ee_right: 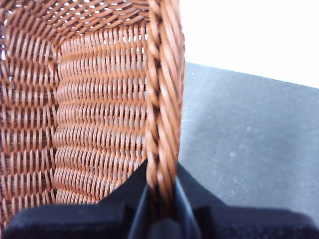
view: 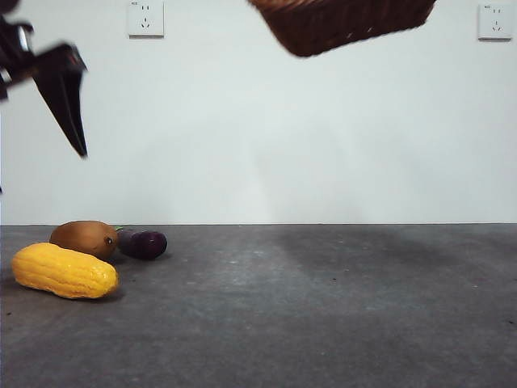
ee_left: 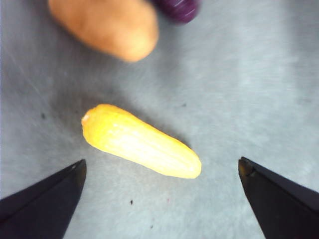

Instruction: Help me put the vegetables on the table into the basket

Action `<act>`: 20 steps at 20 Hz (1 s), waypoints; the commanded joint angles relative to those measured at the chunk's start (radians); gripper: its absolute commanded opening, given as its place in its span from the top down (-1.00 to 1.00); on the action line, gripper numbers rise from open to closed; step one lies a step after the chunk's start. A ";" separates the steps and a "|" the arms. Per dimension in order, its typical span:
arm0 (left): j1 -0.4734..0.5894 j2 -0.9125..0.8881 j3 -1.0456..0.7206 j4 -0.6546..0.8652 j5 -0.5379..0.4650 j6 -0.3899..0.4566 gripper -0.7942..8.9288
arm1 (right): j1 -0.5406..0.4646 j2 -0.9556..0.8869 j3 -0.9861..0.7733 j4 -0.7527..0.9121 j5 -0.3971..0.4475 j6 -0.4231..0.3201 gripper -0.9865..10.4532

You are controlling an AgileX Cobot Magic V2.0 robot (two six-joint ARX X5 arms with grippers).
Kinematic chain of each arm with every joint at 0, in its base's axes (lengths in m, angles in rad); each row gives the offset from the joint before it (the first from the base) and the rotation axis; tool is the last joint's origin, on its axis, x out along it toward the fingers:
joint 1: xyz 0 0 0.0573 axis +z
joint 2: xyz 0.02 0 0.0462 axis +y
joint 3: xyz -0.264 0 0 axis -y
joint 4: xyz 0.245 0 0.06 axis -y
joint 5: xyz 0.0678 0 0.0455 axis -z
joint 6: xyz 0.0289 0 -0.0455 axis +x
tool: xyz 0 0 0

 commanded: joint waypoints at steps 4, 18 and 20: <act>-0.053 0.118 -0.002 0.033 -0.055 -0.163 -0.45 | 0.002 -0.019 0.000 -0.058 -0.004 -0.034 0.85; -0.076 0.259 -0.002 0.071 -0.162 -0.319 -0.45 | 0.002 -0.019 0.000 -0.130 -0.060 -0.088 0.85; -0.076 0.276 -0.002 0.086 -0.164 -0.326 -0.45 | 0.002 -0.019 0.000 -0.129 -0.064 -0.088 0.85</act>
